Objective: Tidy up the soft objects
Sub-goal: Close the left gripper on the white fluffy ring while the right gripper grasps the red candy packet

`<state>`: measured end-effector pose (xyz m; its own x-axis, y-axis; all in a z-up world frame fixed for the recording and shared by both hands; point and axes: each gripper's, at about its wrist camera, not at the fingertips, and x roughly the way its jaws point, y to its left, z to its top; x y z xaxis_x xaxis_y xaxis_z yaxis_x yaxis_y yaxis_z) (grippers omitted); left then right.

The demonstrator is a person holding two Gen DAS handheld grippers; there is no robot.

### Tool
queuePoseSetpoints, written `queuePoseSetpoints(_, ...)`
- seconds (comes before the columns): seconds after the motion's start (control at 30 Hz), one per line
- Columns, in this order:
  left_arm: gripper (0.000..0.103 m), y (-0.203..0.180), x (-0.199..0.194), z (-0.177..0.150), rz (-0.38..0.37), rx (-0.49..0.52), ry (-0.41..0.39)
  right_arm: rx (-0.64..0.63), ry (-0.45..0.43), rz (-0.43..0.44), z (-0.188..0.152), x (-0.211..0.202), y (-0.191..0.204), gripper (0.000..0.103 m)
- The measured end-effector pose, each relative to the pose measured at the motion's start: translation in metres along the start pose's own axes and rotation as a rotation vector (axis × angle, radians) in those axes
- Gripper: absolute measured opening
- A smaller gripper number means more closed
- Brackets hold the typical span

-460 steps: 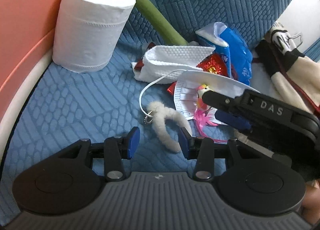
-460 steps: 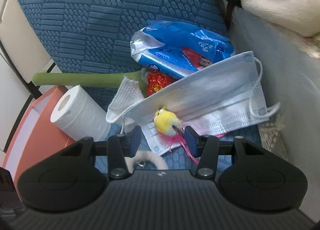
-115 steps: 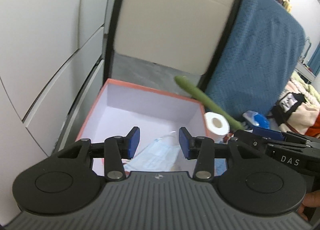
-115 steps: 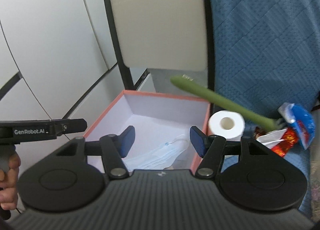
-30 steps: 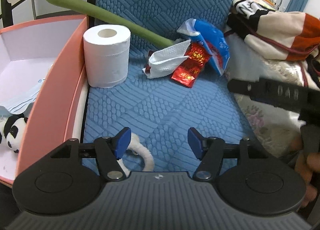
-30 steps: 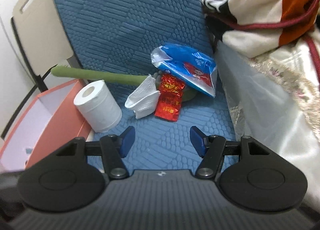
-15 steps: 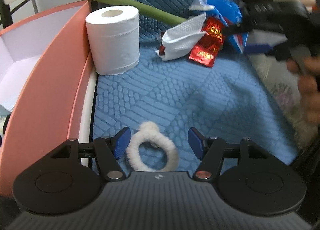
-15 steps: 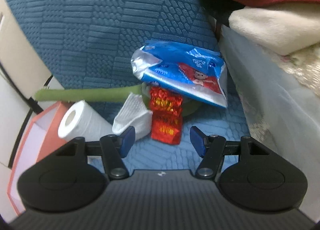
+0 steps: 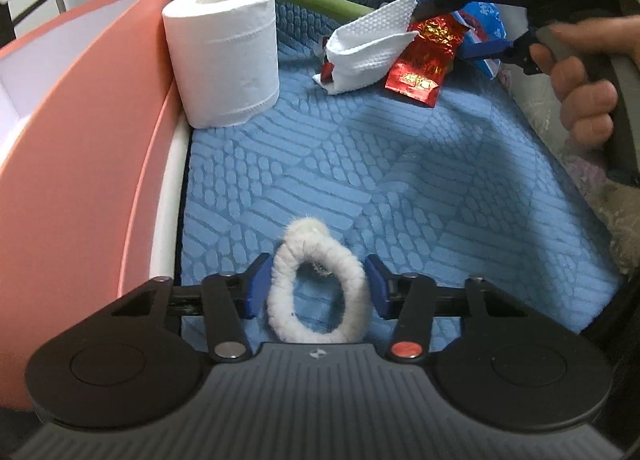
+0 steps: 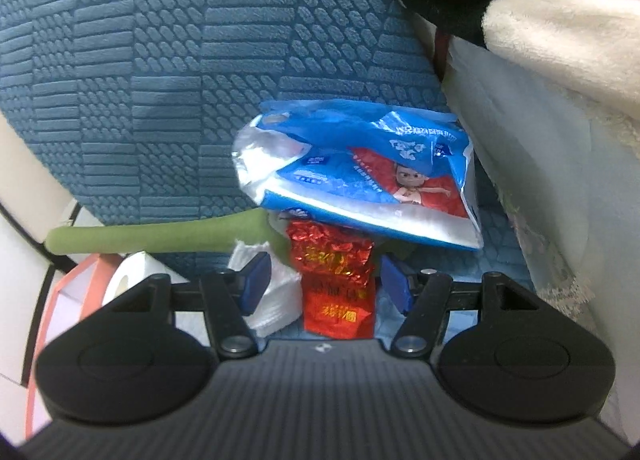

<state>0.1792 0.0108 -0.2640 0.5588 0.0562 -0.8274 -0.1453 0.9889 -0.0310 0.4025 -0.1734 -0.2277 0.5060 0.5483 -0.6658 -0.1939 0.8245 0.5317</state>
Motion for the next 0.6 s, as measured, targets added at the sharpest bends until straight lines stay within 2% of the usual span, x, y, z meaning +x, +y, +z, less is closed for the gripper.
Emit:
queuePoseSetpoints(0.13, 0.037, 0.000, 0.000, -0.001, 0.001, 0.020, -0.010, 0.035, 0.009, -0.004, 0.003, 0.009, -0.003, 0.062)
queuePoseSetpoints(0.3, 0.029, -0.001, -0.002, 0.000, -0.009, 0.021, -0.007, 0.030, 0.020, -0.019, 0.007, 0.022, 0.001, 0.062)
queuePoseSetpoints(0.37, 0.020, -0.002, -0.002, 0.001, -0.018, 0.014, -0.001, 0.013, 0.014, -0.034, 0.007, 0.024, 0.005, 0.062)
queuePoseSetpoints(0.6, 0.014, 0.002, -0.001, 0.005, -0.040, -0.044, 0.027, -0.005, 0.013, -0.060, 0.008, 0.025, 0.010, 0.055)
